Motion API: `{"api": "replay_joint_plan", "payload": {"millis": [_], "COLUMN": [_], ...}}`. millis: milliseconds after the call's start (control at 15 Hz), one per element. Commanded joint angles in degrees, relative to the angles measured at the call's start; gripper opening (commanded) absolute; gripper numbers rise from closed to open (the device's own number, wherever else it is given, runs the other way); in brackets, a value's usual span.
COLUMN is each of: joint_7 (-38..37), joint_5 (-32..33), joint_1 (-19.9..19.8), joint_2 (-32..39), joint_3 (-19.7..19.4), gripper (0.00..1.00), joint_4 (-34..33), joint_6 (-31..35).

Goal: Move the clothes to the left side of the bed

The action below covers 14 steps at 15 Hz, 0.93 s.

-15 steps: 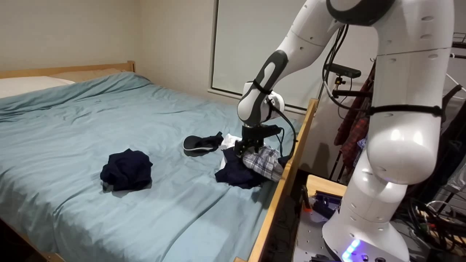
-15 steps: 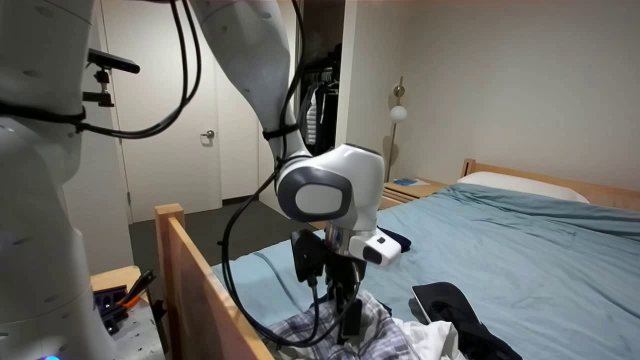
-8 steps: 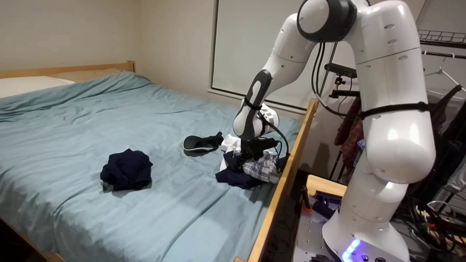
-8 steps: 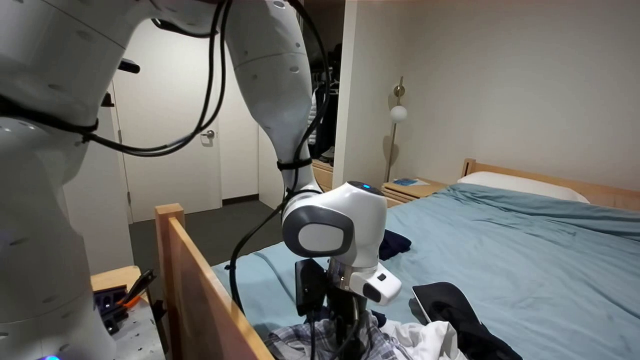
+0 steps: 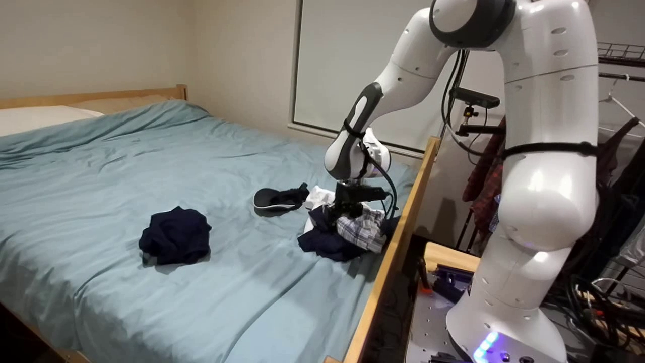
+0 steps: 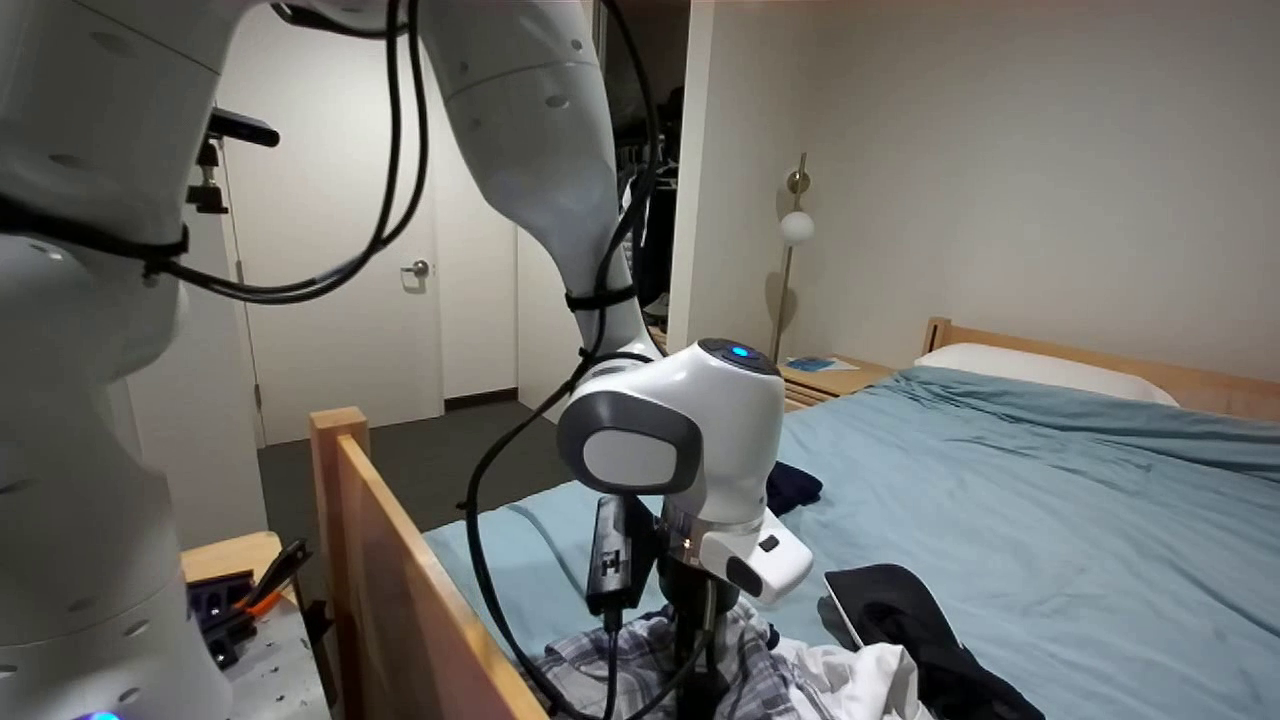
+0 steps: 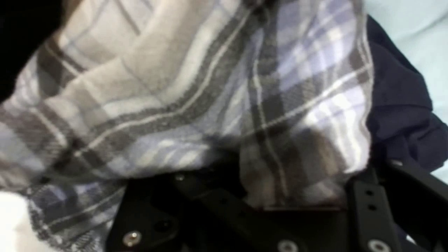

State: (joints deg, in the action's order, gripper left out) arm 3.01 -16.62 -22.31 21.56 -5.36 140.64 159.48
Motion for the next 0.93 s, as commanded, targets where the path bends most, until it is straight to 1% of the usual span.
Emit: {"api": "replay_joint_plan", "payload": {"millis": [0,133,200,267,333,400,467,533,600,667,733,867], "joint_7": [6.2,10.7,13.3,17.4,21.3,25.1,28.1,28.9,31.1,29.9,30.2,28.9], "joint_5": [-7.6,-13.4,-16.2,-20.5,-24.6,-27.0,-28.8,-27.8,-28.3,-25.9,-25.0,-23.2], "joint_1": [-4.3,-6.0,-7.8,-8.9,-9.6,-9.7,-9.5,-8.5,-8.1,-1.2,0.3,5.6], "joint_2": [-7.7,-11.6,-13.5,-15.9,-17.7,-20.0,-21.6,-23.7,-24.9,-25.7,-26.3,-25.8], "joint_3": [3.0,4.3,5.9,7.2,8.1,8.5,8.5,8.2,8.1,2.7,2.1,1.0], "gripper": [0.08,0.05,0.03,0.06,0.06,0.06,0.06,0.06,0.06,0.06,0.06,0.06], "joint_4": [3.7,4.9,5.4,5.7,5.7,5.5,5.2,4.8,4.2,2.7,1.7,-2.0], "joint_6": [-0.9,-1.3,-1.5,-2.1,-2.7,-4.8,-6.5,-8.8,-10.9,-13.7,-15.7,-19.6]}}
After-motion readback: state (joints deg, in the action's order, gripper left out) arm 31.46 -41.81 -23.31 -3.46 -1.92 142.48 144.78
